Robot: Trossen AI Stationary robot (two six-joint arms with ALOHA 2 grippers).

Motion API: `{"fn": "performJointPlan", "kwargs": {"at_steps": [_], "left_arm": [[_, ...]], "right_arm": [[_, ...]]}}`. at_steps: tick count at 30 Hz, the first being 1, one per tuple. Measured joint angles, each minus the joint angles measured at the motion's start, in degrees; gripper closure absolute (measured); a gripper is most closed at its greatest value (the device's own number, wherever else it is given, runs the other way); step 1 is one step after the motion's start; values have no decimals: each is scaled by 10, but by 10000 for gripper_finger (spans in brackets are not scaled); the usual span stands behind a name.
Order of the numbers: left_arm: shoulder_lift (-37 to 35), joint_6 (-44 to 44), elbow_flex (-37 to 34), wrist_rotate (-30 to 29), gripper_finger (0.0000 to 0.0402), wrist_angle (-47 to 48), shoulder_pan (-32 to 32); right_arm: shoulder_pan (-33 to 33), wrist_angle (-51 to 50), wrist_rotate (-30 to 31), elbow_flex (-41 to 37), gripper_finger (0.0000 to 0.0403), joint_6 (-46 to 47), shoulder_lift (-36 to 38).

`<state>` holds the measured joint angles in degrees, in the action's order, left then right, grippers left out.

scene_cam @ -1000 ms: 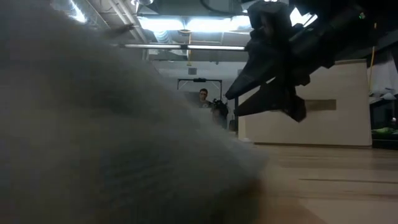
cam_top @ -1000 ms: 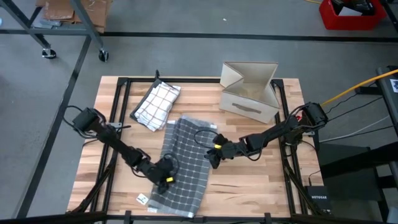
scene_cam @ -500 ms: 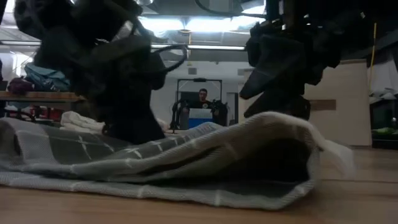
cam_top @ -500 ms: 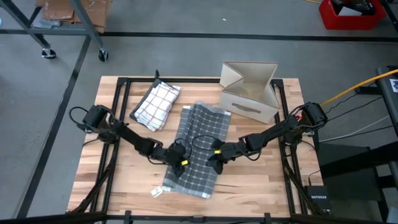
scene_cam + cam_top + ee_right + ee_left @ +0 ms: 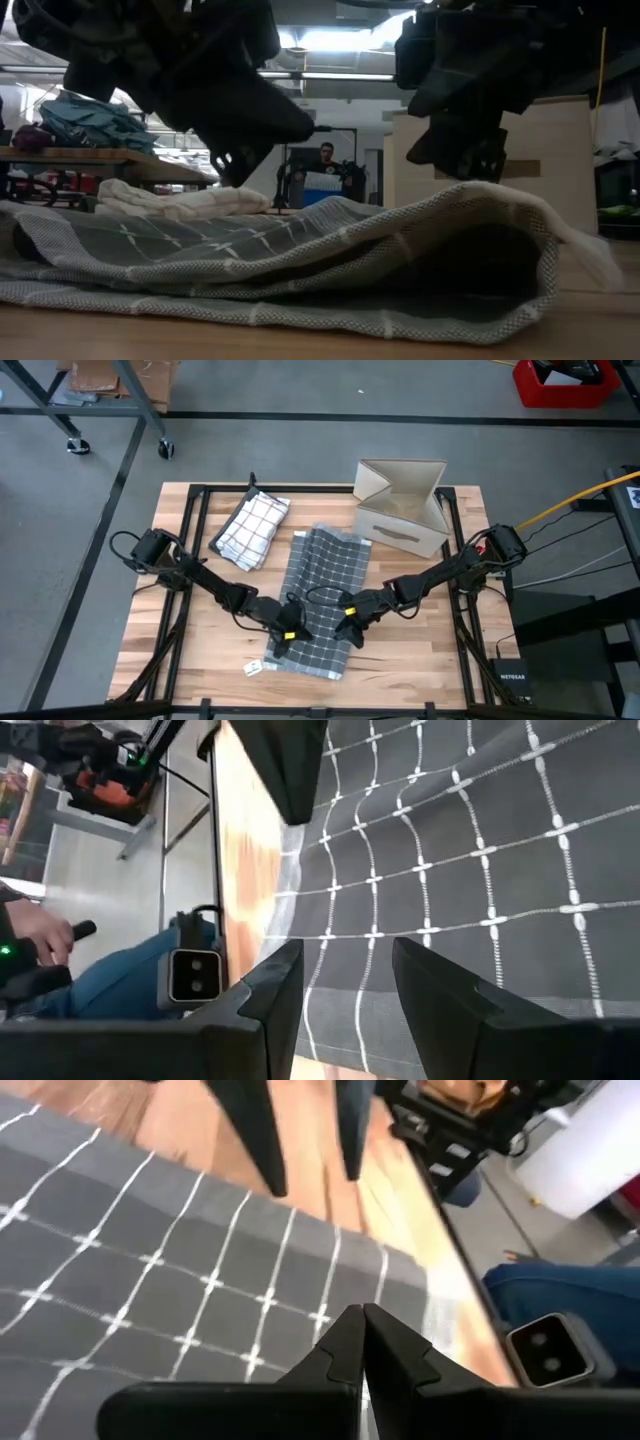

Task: Fold towel
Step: Fold the gray white kitchen towel

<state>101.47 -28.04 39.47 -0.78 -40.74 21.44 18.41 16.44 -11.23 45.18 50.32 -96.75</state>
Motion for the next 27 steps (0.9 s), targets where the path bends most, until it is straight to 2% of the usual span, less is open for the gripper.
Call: {"fn": "performJointPlan", "kwargs": {"at_steps": [6, 11, 15, 18, 24, 27], "left_arm": [[-1, -32, 0, 0, 400, -25, 3], [-1, -35, 0, 33, 400, -20, 2], [-1, -39, 0, 48, 390, -13, -3], [-1, -39, 0, 48, 358, 0, -18], [-1, -43, 0, 47, 266, 0, -45], [-1, 41, 0, 52, 239, -1, -51]], "right_arm": [[0, -1, -7, 1, 243, -12, 0], [4, -2, -67, 5, 243, -70, 0], [23, -5, -73, 18, 243, -91, 0], [43, -12, -73, 28, 243, -101, 0], [78, -77, -68, 45, 243, -104, 0], [101, -145, -31, 54, 243, -138, 0]]}}
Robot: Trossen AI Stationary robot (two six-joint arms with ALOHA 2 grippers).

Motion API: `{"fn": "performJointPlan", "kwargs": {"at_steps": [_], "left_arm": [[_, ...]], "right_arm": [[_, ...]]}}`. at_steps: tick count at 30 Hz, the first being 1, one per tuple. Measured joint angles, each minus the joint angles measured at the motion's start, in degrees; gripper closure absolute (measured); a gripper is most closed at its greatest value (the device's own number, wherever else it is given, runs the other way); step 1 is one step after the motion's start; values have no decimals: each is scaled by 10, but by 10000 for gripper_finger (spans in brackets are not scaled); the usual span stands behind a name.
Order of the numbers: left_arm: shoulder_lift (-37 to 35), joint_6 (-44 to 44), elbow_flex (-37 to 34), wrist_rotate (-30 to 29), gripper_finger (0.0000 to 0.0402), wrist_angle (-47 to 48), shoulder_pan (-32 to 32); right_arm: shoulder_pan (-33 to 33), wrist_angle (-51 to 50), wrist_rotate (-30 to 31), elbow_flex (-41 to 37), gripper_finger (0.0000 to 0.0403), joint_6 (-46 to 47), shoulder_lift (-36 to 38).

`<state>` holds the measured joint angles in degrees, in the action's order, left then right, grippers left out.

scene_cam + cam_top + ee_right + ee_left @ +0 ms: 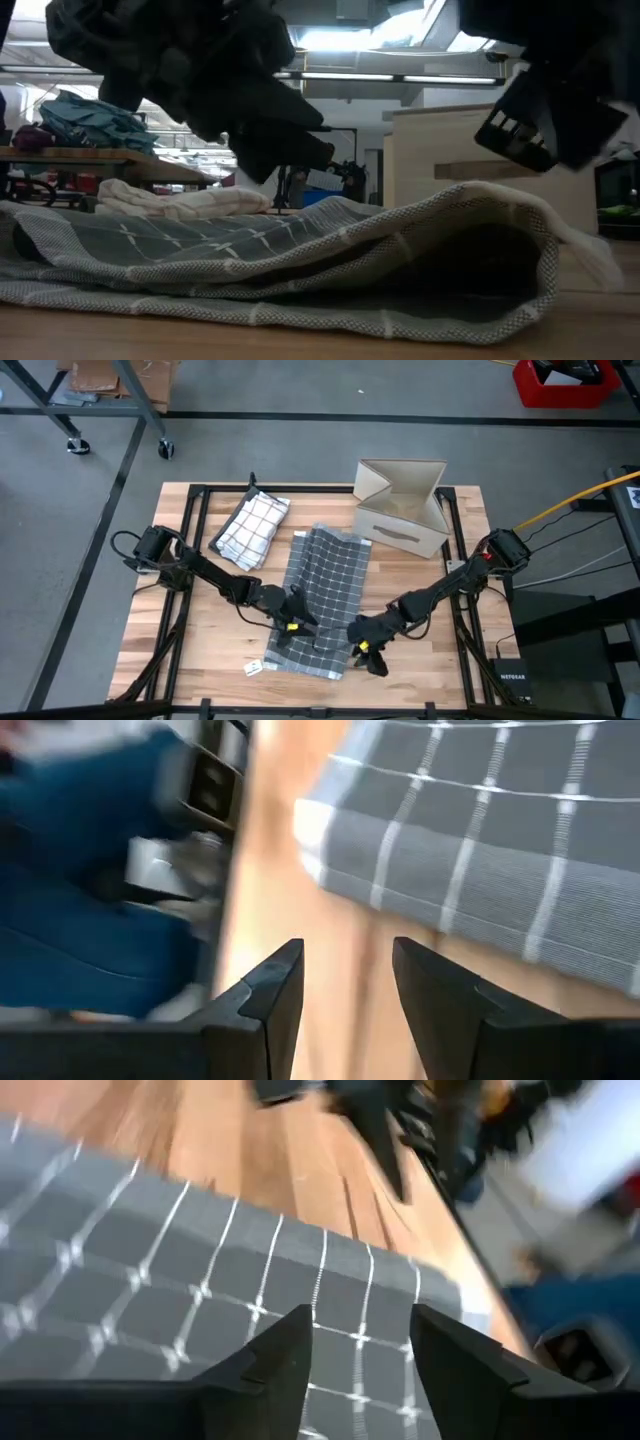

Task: Fold towel
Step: Fold the gray white kitchen towel

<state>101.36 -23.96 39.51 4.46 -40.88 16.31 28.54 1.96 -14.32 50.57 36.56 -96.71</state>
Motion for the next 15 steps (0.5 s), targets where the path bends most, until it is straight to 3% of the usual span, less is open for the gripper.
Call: {"fn": "performJointPlan", "kwargs": {"at_steps": [4, 7, 10, 15], "left_arm": [[-15, 150, 0, 50, 235, 23, 5], [-56, 208, 1, 65, 239, 119, 20], [-105, 267, 2, 61, 240, 251, 40], [-165, 351, 19, 6, 235, 423, 83]], "right_arm": [[35, -52, 95, 17, 242, -64, 0], [59, -56, 158, 29, 242, -123, 0], [78, -55, 204, 40, 242, -217, 0], [86, -55, 244, 49, 242, -323, 0]]}}
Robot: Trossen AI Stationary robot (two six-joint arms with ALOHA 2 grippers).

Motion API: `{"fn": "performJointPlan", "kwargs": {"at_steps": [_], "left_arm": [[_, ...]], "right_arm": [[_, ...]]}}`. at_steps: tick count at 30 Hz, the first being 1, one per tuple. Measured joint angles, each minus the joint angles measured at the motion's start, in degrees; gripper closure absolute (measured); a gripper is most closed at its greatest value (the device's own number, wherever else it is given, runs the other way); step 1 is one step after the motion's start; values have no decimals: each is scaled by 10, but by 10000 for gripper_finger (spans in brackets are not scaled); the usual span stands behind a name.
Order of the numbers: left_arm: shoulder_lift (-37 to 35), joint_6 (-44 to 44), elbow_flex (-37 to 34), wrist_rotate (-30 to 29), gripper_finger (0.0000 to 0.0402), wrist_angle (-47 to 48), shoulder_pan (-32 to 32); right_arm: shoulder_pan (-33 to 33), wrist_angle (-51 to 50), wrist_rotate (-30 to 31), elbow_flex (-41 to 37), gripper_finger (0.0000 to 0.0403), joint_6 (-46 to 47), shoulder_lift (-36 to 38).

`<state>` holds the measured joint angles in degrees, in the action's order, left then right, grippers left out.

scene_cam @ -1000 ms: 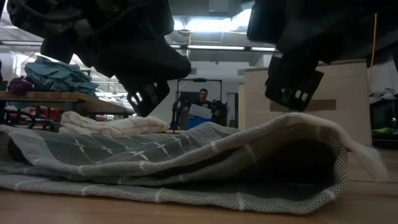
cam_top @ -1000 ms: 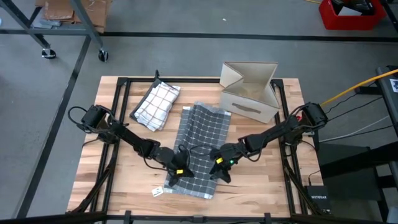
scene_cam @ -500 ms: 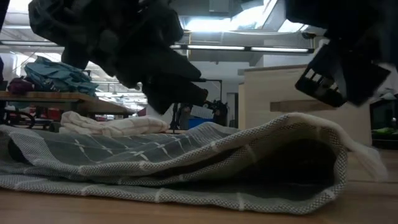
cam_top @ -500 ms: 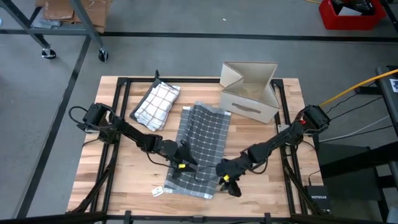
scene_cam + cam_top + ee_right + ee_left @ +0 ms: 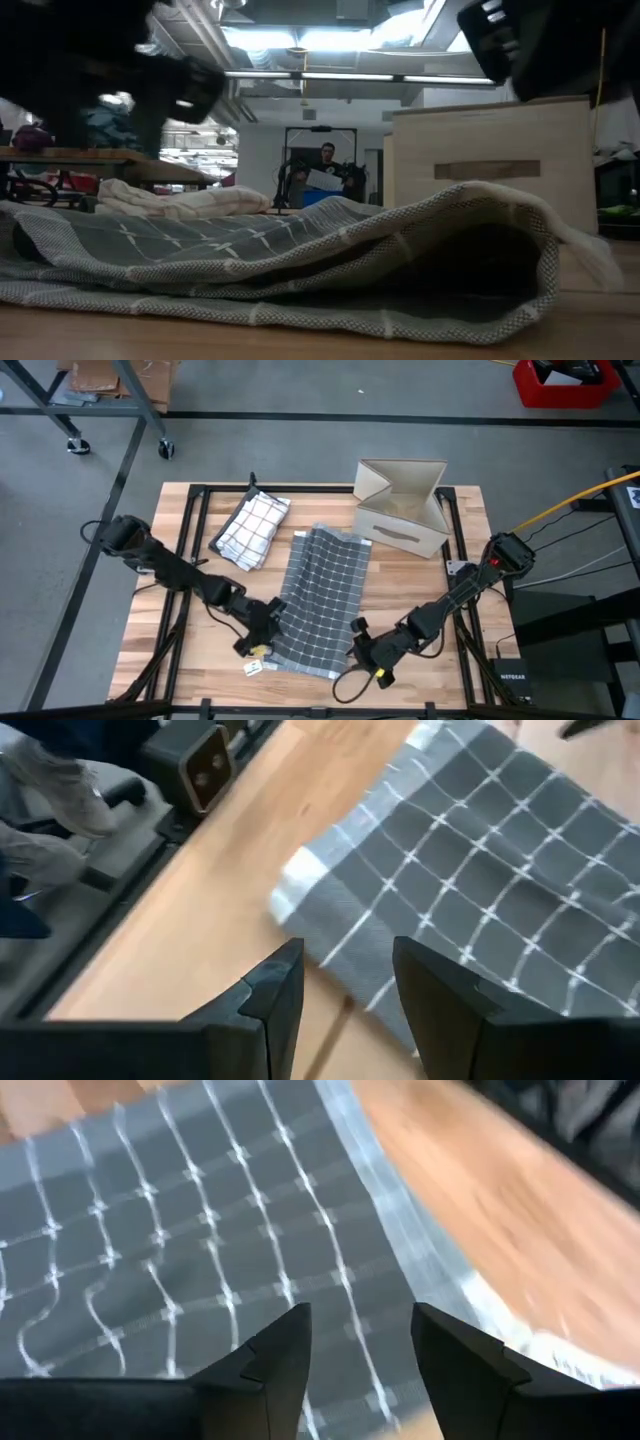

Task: Fold towel
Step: Fold the gray white kitchen towel

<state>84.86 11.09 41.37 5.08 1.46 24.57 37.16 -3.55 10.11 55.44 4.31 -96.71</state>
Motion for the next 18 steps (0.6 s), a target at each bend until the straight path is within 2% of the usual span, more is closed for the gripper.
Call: {"fn": "performJointPlan", "kwargs": {"at_steps": [6, 12, 18], "left_arm": [[0, 16, 3, -52, 227, 53, 53], [2, 48, 3, -145, 225, 55, 91], [2, 61, 3, -152, 226, 62, 107]], "right_arm": [[-17, 0, 9, 0, 242, -3, 0], [-19, 7, 3, 1, 242, -37, -4], [-19, 4, -7, 40, 242, -96, -61]]}}
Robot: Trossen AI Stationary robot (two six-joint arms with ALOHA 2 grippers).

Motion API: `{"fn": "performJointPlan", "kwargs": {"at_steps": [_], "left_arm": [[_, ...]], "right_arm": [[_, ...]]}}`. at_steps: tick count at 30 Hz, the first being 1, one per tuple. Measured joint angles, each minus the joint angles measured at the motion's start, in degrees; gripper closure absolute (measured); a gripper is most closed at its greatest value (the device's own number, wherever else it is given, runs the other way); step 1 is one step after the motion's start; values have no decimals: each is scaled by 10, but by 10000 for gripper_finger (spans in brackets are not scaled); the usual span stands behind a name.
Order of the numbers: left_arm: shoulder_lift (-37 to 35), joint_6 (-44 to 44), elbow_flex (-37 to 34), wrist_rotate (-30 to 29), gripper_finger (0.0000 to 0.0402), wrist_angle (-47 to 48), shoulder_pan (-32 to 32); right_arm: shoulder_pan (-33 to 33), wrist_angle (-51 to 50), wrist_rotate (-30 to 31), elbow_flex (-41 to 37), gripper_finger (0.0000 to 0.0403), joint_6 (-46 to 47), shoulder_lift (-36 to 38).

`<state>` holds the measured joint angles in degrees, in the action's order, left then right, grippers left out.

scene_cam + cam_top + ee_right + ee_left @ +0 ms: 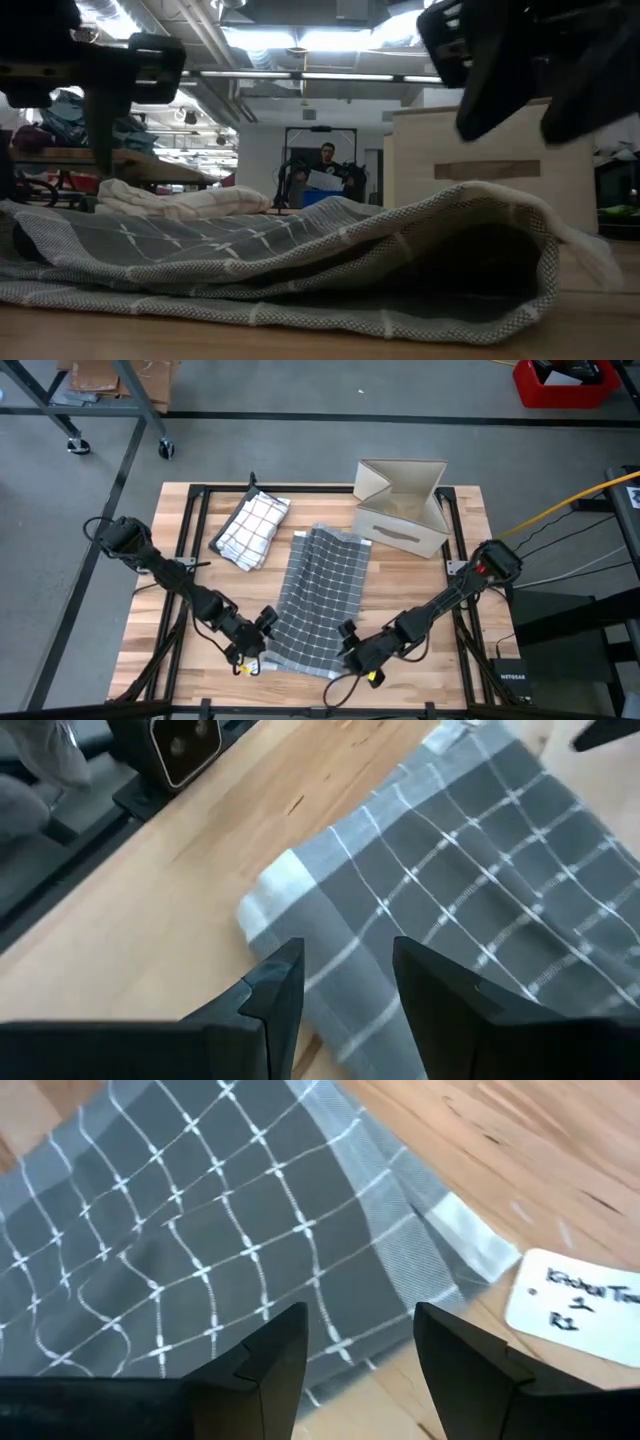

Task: Fold towel
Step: Fold the gray white kitchen towel

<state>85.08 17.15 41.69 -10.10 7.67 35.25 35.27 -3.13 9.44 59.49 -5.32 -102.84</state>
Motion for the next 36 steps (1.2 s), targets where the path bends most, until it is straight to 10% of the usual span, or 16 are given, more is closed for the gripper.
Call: {"fn": "performJointPlan", "kwargs": {"at_steps": [36], "left_arm": [[113, -27, 0, -11, 251, -120, 26]], "right_arm": [[-1, -65, -39, 91, 275, -10, -128]]}}
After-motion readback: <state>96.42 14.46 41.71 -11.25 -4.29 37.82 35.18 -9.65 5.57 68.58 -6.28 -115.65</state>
